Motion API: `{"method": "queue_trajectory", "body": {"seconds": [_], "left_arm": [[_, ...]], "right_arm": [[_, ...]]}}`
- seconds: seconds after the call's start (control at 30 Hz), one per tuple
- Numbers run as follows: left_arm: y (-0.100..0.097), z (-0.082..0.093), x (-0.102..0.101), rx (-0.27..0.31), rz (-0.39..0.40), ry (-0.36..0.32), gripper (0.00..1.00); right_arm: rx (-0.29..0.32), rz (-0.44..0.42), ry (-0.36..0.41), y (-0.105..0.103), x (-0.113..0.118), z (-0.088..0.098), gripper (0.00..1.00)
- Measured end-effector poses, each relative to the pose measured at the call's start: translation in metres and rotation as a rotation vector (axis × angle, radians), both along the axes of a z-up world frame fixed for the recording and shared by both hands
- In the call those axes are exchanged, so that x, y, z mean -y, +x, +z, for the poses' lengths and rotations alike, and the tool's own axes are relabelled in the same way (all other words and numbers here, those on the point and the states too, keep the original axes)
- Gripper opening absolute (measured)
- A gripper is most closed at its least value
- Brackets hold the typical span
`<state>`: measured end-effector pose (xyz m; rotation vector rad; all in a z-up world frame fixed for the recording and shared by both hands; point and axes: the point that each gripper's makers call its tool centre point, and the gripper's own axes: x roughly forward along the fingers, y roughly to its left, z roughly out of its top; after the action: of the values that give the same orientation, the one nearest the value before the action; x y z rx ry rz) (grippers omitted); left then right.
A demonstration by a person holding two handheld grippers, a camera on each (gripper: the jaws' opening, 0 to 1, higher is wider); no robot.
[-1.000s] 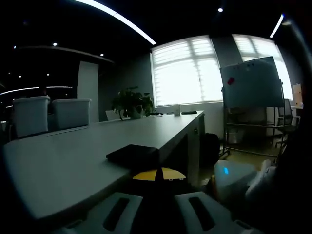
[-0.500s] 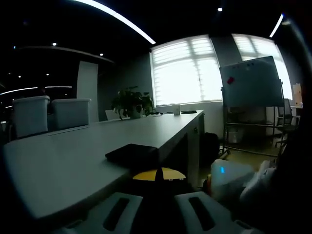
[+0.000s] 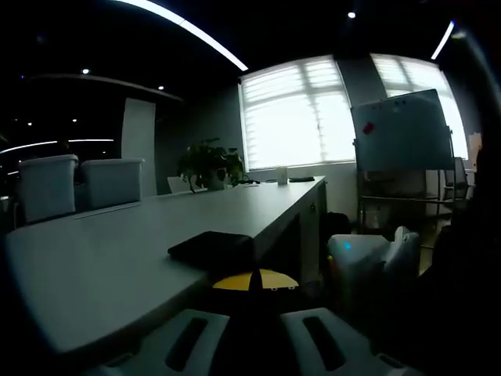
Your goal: Clamp the fixed fixture on the desktop, loosen the retaining clip, secure it to the edge of the desk, and tighten the retaining clip.
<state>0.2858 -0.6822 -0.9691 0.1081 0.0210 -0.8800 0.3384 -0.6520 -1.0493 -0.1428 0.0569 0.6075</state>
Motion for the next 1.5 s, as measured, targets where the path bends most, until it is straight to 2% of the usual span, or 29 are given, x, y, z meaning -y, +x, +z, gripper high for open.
{"method": "queue_trajectory", "body": {"seconds": [0.07,0.1,0.23,0.43,0.5,0.7,0.93,1.1,1.17,1.27,1.5], "left_arm": [[0.000,-0.001,0.000,-0.003,-0.002,0.002,0.01],[0.000,-0.001,0.001,-0.004,-0.003,0.003,0.01],[0.000,-0.004,0.001,-0.012,-0.004,0.014,0.01],[0.000,-0.007,0.001,-0.014,0.002,0.035,0.01],[0.000,-0.008,0.001,-0.016,0.004,0.040,0.01],[-0.001,-0.011,0.003,-0.018,0.010,0.053,0.01],[0.000,-0.011,0.004,-0.024,0.012,0.054,0.01],[0.000,-0.011,0.004,-0.053,0.019,0.030,0.01],[0.001,-0.011,0.005,-0.056,0.024,0.028,0.01],[-0.001,-0.010,0.006,-0.056,0.018,0.024,0.02],[-0.008,-0.010,0.011,-0.070,-0.006,0.011,0.13]], "right_arm": [[0.004,0.061,-0.025,0.000,-0.002,0.000,0.27],[-0.008,0.085,-0.012,0.000,-0.003,0.000,0.27],[0.011,0.222,-0.042,0.001,-0.007,0.000,0.27],[0.010,0.324,-0.053,0.001,-0.011,0.001,0.27],[0.014,0.332,-0.059,0.000,-0.012,0.001,0.27],[0.001,0.330,0.004,0.000,-0.014,0.002,0.27],[0.035,0.299,0.051,0.002,-0.013,0.005,0.28],[0.057,0.275,0.026,0.005,-0.011,0.004,0.28],[0.033,0.259,0.031,0.008,-0.008,0.003,0.32],[0.024,0.224,0.030,0.013,-0.002,0.004,0.45],[0.010,0.225,0.017,0.010,-0.002,0.003,0.44]]}}
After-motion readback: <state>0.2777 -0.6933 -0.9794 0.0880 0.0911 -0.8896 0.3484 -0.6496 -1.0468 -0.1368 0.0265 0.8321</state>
